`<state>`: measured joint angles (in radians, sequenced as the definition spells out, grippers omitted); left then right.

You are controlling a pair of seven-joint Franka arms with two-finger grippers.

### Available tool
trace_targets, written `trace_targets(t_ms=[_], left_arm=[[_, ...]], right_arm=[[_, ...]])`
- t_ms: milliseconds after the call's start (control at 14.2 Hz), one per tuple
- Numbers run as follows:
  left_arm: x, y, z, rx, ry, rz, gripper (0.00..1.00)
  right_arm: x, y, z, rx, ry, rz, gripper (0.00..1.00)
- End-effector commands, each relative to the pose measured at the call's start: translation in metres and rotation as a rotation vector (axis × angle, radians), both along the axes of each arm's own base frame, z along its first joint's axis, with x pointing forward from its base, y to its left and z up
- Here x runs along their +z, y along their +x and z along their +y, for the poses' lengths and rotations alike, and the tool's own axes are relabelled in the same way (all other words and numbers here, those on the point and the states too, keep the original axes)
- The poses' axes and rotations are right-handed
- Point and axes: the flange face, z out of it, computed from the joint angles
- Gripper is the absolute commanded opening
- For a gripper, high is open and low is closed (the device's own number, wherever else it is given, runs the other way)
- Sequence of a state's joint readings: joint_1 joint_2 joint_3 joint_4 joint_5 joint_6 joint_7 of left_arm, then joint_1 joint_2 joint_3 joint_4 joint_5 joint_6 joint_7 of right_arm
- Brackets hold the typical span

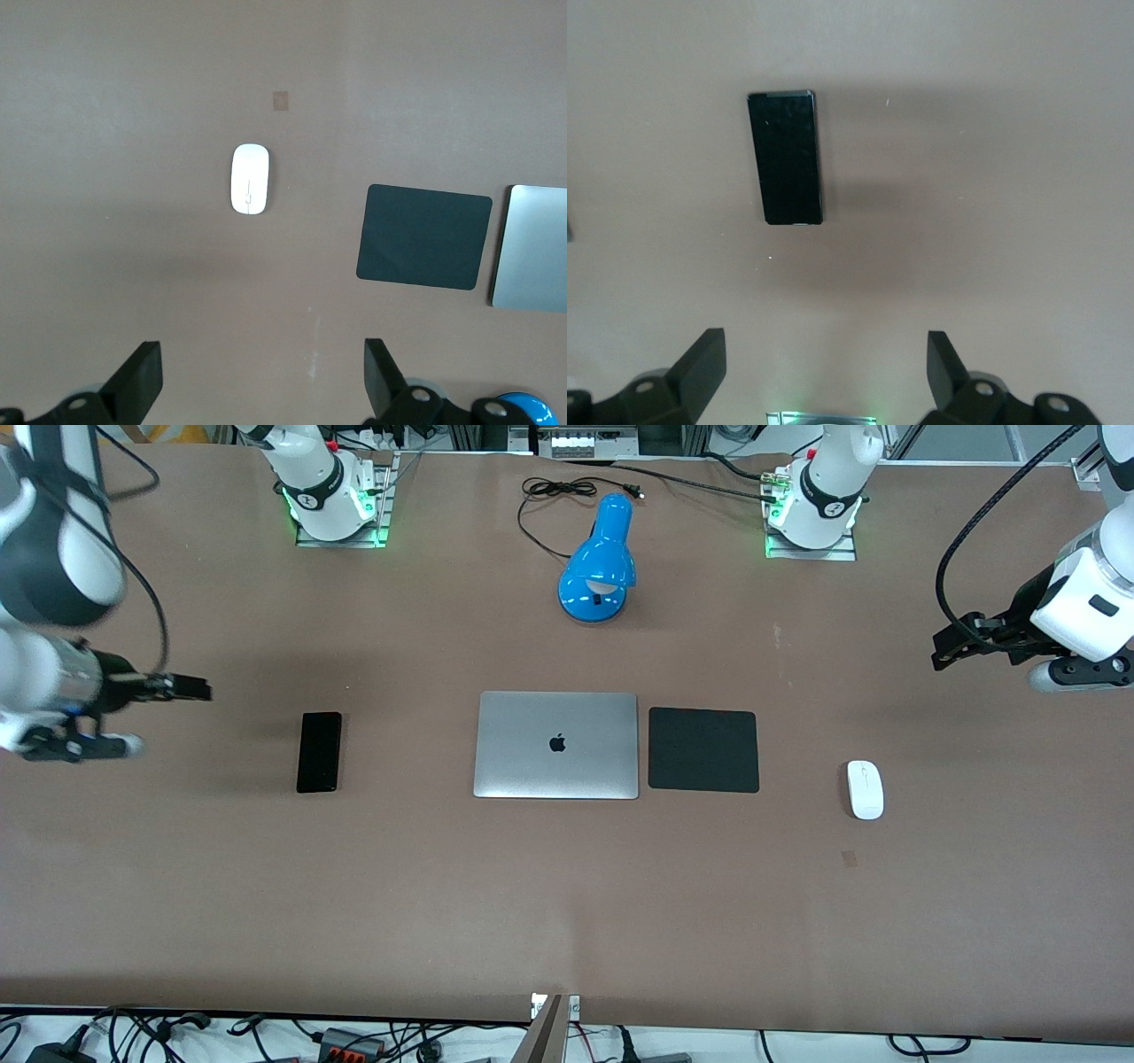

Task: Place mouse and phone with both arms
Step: 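Move the right gripper down over the black phone, then grasp the black phone with the right gripper while the left gripper reaches the mouse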

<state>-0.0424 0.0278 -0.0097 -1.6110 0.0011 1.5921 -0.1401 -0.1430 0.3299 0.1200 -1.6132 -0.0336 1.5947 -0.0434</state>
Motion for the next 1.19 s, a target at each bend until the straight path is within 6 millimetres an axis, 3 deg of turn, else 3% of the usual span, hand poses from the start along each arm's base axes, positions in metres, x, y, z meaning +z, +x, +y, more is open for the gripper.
trace_targets(t_ms=[0,141,281,492,703,914,1124], left_arm=[[0.007,-0.005,0.001,-0.003,-0.002,0.007,1.0],[-0.006,-0.01,0.009,0.012,-0.009,0.102,1.0],[-0.034,-0.019,0.009,0.011,-0.002,0.289,1.0],[-0.051,-0.032,0.008,0.004,0.002,0.443,1.0],[-0.082,-0.018,0.021,0.018,0.01,0.499,1.0],[-0.122,0.0,0.027,0.009,0.015,0.512,1.0],[-0.189,0.025,0.036,0.01,0.016,0.443,1.0]], right_arm=[[-0.077,0.011,-0.002,-0.017,0.022,0.055,1.0],[-0.118,0.008,0.008,-0.016,0.02,0.034,1.0],[-0.145,0.0,0.023,-0.049,0.001,0.036,1.0],[-0.177,-0.005,0.031,-0.111,-0.017,0.061,1.0],[-0.201,-0.016,0.053,-0.092,-0.022,0.061,1.0],[-0.222,-0.03,0.056,-0.104,-0.027,0.045,1.0],[-0.228,-0.032,0.058,-0.101,-0.026,0.051,1.0]])
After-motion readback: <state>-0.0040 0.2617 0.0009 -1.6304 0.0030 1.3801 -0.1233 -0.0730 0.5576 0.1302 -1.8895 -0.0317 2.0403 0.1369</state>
